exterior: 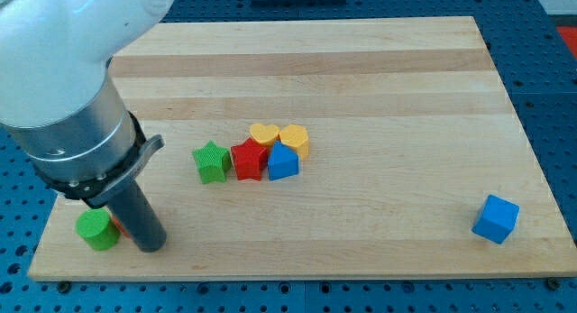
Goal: Move the yellow hexagon top right to the yellow heart
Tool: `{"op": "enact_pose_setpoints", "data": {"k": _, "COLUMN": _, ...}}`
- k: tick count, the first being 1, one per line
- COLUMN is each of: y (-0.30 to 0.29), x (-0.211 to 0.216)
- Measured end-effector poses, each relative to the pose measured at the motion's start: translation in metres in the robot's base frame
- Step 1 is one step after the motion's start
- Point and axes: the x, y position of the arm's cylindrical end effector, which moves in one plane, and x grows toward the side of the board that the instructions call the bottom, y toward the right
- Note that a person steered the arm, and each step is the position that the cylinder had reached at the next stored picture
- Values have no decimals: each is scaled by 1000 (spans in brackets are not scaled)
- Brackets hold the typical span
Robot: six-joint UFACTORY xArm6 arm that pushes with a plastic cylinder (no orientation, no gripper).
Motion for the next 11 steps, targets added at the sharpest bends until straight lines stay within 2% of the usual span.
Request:
{"op": "enact_pose_setpoints", "data": {"k": 2, "y": 2, "x": 0}}
{"op": "enact_pose_setpoints", "data": {"k": 5, "y": 166, "x": 0}}
{"op": "enact_pose_setpoints", "data": {"k": 6, "y": 193, "x": -25}}
{"op": "enact_pose_setpoints", "data": {"k": 7, "y": 193, "x": -98}}
{"op": "enact_pose_setpoints", "data": {"k": 8, "y": 187, "x": -143}}
{"op": "enact_pose_setpoints", "data": {"k": 10, "y": 182, "x": -130}}
{"op": "enact_pose_setpoints", "data": {"k": 11, "y": 182, "x": -100}}
